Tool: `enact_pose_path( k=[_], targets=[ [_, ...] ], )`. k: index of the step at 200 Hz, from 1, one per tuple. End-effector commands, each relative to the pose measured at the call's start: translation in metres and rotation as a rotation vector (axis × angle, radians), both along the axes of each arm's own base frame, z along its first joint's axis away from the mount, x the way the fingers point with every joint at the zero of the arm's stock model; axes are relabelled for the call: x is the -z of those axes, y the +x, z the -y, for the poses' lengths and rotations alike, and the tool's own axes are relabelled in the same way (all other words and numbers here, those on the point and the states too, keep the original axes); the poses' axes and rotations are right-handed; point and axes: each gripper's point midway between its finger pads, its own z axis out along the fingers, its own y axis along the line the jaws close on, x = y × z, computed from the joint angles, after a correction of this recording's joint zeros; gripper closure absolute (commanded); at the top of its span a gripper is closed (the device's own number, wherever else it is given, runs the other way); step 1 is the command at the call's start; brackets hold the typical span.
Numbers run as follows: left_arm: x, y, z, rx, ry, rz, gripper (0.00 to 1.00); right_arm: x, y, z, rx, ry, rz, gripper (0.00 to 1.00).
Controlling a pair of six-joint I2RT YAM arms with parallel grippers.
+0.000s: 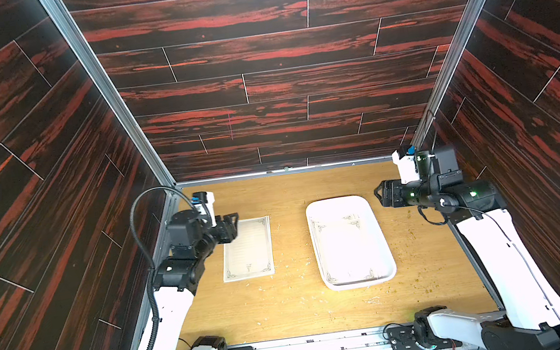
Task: Take out the stationery paper from the storage box
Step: Pick up the stationery paper from the storage box.
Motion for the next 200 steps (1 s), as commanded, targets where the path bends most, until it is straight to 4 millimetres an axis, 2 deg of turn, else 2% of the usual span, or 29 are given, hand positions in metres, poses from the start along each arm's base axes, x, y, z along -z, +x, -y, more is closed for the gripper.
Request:
enact_pose_path(
  k=[1,70,98,109,134,165,200],
  targets=[
    [0.007,0.001,0.025,0.048,-0.042,-0.027,0.36,0.022,0.008,-0.006,0.005,0.071,-0.050,0.26],
    [0.073,0.019,0.106,0.133,-0.069,-0.228,0.36,0.098,0.025,-0.013,0.022,0.096,-0.153,0.28],
    [0.099,0.029,0.124,0.102,-0.081,-0.318,0.38,0.122,0.030,-0.013,0.032,0.089,-0.184,0.33],
    [0.104,0.032,0.131,0.093,-0.091,-0.330,0.39,0.132,0.031,-0.013,0.039,0.088,-0.196,0.38],
    [0.118,0.037,0.148,0.093,-0.145,-0.374,0.39,0.152,0.030,-0.013,0.058,0.099,-0.229,0.40],
    [0.140,0.034,0.174,0.135,-0.211,-0.469,0.39,0.175,0.028,-0.008,0.082,0.074,-0.271,0.39],
    [0.148,0.030,0.201,0.199,-0.219,-0.489,0.40,0.191,0.027,-0.006,0.090,0.055,-0.301,0.38]
  ],
)
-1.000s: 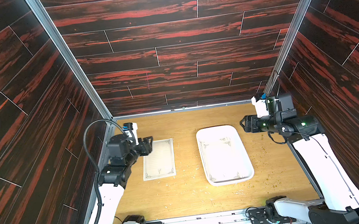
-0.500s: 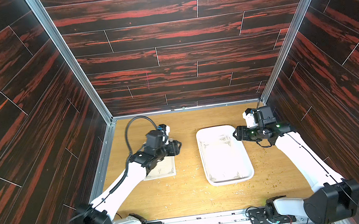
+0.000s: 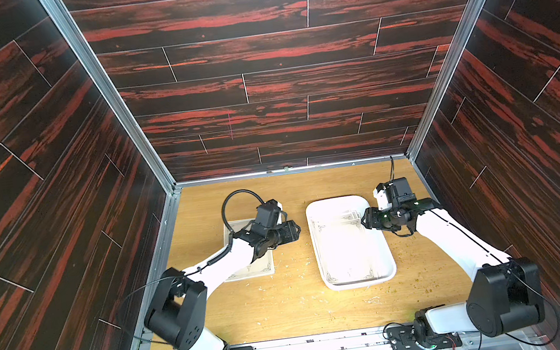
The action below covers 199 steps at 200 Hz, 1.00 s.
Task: Take out the stationery paper from the storage box
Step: Pick up the stationery paper from the storage box.
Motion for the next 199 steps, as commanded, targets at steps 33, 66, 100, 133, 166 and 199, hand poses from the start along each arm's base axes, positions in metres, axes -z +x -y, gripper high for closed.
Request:
enact_pose_path(
  k=[33,66,100,133,166,199],
  targets=[
    [-0.005,0.001,0.044,0.077,-0.115,-0.026,0.41,0.023,0.005,0.001,0.018,-0.010,-0.034,0.38],
    [0.002,0.001,0.050,0.081,-0.119,-0.040,0.45,0.034,0.010,-0.002,0.010,-0.018,-0.048,0.38],
    [0.008,0.002,0.045,0.067,-0.079,-0.052,0.46,0.046,0.016,-0.004,0.004,-0.040,-0.068,0.39],
    [0.012,0.001,0.044,0.068,-0.057,-0.071,0.46,0.057,0.020,-0.008,-0.005,-0.053,-0.090,0.39],
    [0.024,0.001,0.049,0.083,-0.057,-0.109,0.51,0.066,0.021,-0.010,-0.011,-0.078,-0.102,0.39],
    [0.033,0.002,0.052,0.093,-0.042,-0.128,0.54,0.075,0.021,-0.012,-0.023,-0.106,-0.113,0.39]
  ],
)
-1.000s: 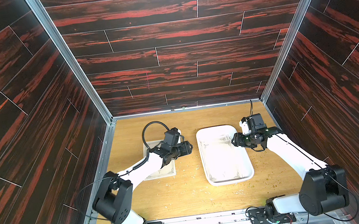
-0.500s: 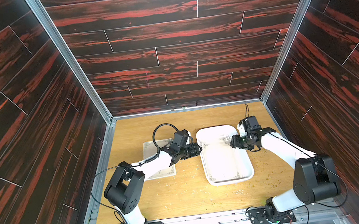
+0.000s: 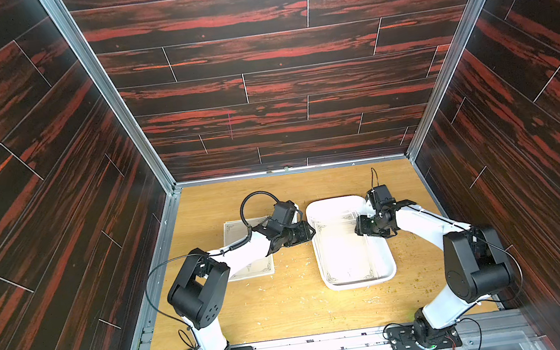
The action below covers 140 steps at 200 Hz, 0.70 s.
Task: Take out the stationery paper from the storage box
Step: Pick up the stationery paper from the storage box.
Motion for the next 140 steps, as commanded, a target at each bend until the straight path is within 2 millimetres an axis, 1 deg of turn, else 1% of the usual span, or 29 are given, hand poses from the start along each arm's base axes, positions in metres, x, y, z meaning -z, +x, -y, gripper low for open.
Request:
enact_pose_path(
  k=[1,27,38,42,78,140],
  targets=[
    [0.006,-0.001,0.003,0.020,0.021,-0.019,0.54,0.000,0.007,-0.002,-0.008,-0.025,0.014,0.39],
    [0.008,-0.001,0.005,0.026,0.020,-0.033,0.61,0.004,0.007,-0.003,-0.012,-0.031,0.008,0.38],
    [0.009,0.000,0.008,0.034,0.018,-0.033,0.70,0.006,0.007,-0.003,-0.011,-0.034,0.006,0.37],
    [0.010,0.000,0.008,0.036,0.019,-0.035,0.71,0.006,0.008,-0.003,-0.010,-0.033,0.006,0.37],
    [0.016,0.000,0.008,0.030,0.031,-0.062,0.71,0.014,0.007,-0.004,-0.013,-0.033,-0.007,0.36],
    [0.014,0.001,0.005,0.019,0.049,-0.055,0.72,0.021,0.011,-0.008,-0.018,-0.024,-0.020,0.36]
  ],
)
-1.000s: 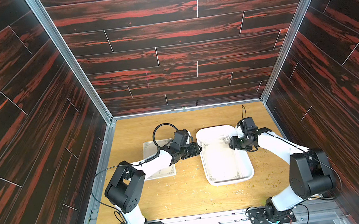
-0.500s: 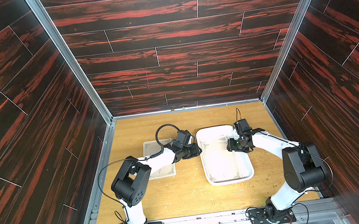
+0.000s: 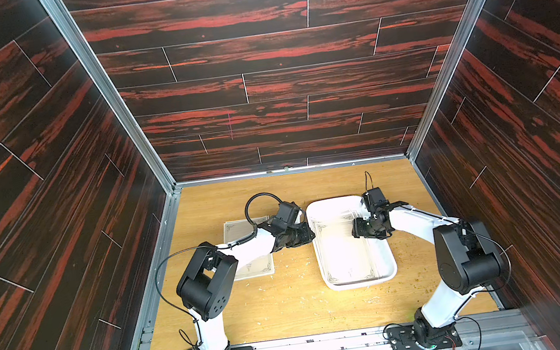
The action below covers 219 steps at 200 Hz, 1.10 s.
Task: Take out the stationery paper from the storage box
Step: Pick up the stationery paper from the storage box.
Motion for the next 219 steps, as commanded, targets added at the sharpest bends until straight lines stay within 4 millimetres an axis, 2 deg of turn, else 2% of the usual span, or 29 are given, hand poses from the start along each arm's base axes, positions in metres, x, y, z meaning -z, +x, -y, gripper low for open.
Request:
enact_pose_path(
  k=[1,46,137,179,219],
  targets=[
    [-0.0027,0.0009,-0.0007,0.000,0.019,0.005,0.72,0.0012,0.0062,-0.0039,-0.008,0.002,-0.001,0.36],
    [0.0004,0.0002,-0.0011,-0.003,0.020,-0.006,0.73,0.0025,0.0077,-0.0046,-0.012,0.005,-0.002,0.36],
    [-0.0068,0.0020,0.0014,-0.005,0.011,-0.010,0.75,0.0055,0.0066,-0.0077,-0.014,0.023,-0.007,0.39],
    [-0.0020,0.0018,0.0013,-0.006,0.018,-0.021,0.75,0.0058,0.0076,-0.0097,-0.019,0.031,-0.009,0.40],
    [-0.0040,0.0019,0.0012,-0.009,0.014,-0.020,0.75,0.0055,0.0077,-0.0036,-0.004,-0.001,-0.005,0.34]
  ],
)
